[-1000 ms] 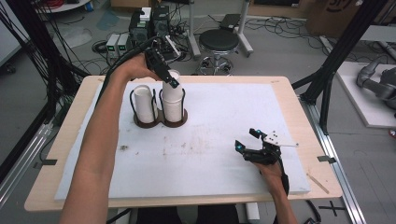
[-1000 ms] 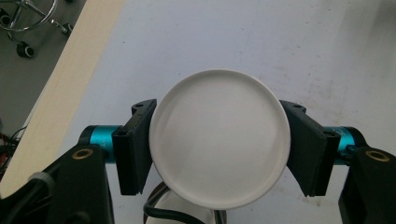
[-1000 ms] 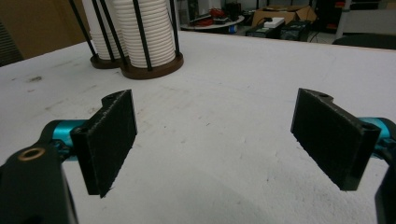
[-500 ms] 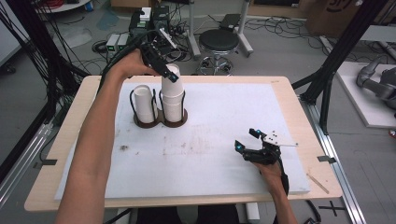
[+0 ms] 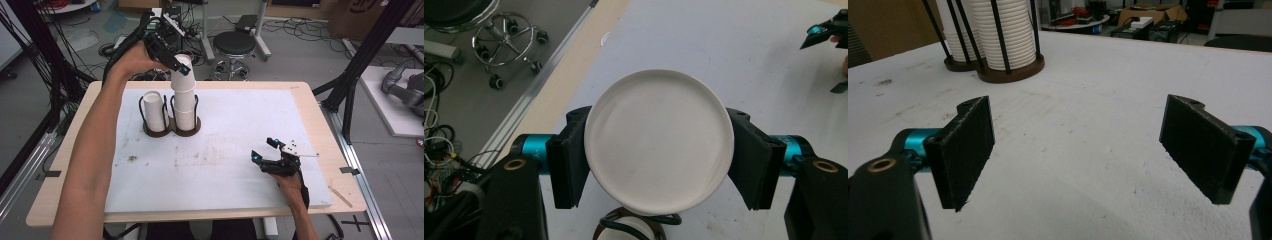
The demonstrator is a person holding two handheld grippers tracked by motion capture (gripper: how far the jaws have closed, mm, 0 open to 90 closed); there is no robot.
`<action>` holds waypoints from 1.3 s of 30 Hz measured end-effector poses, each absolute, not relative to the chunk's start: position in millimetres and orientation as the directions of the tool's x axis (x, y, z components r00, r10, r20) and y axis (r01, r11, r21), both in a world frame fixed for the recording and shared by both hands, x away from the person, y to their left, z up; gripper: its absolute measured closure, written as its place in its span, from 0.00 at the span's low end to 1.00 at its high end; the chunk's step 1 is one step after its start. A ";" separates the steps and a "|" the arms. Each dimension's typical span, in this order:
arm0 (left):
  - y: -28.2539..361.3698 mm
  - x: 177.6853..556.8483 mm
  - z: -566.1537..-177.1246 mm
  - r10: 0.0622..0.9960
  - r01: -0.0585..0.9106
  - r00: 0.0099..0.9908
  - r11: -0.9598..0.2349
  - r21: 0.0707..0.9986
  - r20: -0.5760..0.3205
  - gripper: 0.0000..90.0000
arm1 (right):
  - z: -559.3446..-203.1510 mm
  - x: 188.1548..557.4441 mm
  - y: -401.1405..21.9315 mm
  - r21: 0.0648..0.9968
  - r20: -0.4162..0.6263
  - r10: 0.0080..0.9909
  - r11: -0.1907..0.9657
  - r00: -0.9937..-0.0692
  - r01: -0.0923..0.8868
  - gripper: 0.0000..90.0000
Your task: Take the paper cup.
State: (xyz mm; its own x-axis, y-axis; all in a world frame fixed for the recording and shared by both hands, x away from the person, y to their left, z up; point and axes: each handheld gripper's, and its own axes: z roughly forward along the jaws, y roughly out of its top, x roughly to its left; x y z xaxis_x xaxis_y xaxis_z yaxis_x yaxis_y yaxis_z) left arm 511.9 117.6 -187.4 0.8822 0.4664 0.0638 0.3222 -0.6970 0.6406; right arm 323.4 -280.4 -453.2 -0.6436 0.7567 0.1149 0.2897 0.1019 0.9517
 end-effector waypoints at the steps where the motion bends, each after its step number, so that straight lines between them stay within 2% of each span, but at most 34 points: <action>1: 117.9 511.0 -185.5 0.473 0.322 0.878 -0.693 0.645 0.070 0.37 | -453.2 323.4 -280.5 0.951 0.115 0.756 0.103 -0.644 0.290 0.16; 18: 126.3 497.1 -168.0 0.492 0.313 0.869 -0.644 0.698 0.064 0.38 | -453.1 323.4 -280.1 0.951 0.112 0.757 0.106 -0.643 0.291 0.16; 31: 127.7 460.1 -159.1 0.545 0.318 0.835 -0.598 0.736 0.081 0.38 | -453.1 323.2 -279.7 0.952 0.103 0.759 0.112 -0.642 0.285 0.16; 39: 135.0 434.7 -170.4 0.518 0.297 0.854 -0.558 0.775 0.046 0.38 | -453.0 322.7 -279.3 0.952 0.103 0.758 0.112 -0.644 0.284 0.16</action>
State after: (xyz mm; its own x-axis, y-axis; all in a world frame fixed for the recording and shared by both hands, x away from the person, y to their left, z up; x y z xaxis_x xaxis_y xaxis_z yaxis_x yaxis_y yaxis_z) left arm 434.7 135.0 -170.4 0.8542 0.5179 0.0464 0.2966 -0.5585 0.7747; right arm 322.7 -279.3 -453.0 -0.6444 0.7577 0.1028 0.2841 0.1124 0.9522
